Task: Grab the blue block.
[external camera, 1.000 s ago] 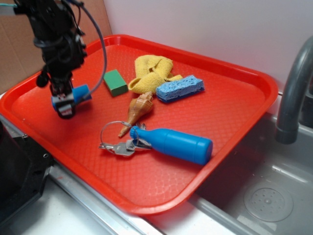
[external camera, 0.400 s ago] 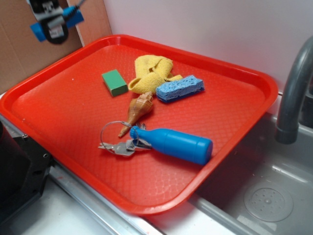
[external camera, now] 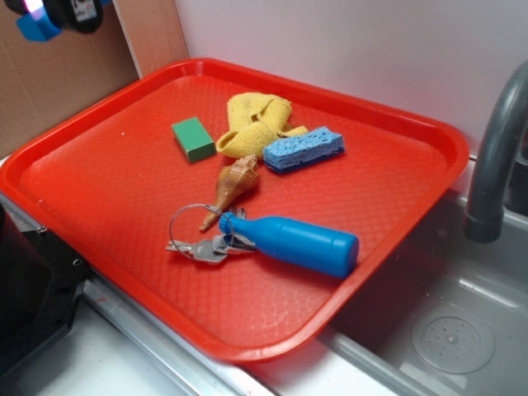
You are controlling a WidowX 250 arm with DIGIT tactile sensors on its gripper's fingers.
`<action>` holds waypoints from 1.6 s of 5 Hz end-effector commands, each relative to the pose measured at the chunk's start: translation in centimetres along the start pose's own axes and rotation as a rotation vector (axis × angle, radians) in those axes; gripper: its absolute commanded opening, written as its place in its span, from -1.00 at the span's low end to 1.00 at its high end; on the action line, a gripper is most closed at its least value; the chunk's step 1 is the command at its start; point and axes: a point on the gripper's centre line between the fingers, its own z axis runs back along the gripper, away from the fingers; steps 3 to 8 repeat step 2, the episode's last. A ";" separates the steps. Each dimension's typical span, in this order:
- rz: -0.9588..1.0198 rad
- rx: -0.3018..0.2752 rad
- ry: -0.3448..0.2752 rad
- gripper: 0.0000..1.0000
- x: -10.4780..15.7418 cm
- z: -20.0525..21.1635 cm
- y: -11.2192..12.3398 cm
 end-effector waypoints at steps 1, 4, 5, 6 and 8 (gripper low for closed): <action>0.045 -0.016 -0.057 -1.00 1.7 1.2 0.4; 0.032 0.006 -0.051 -1.00 1.4 1.2 0.2; 0.032 0.006 -0.051 -1.00 1.4 1.2 0.2; 0.032 0.006 -0.051 -1.00 1.4 1.2 0.2; 0.032 0.006 -0.051 -1.00 1.4 1.2 0.2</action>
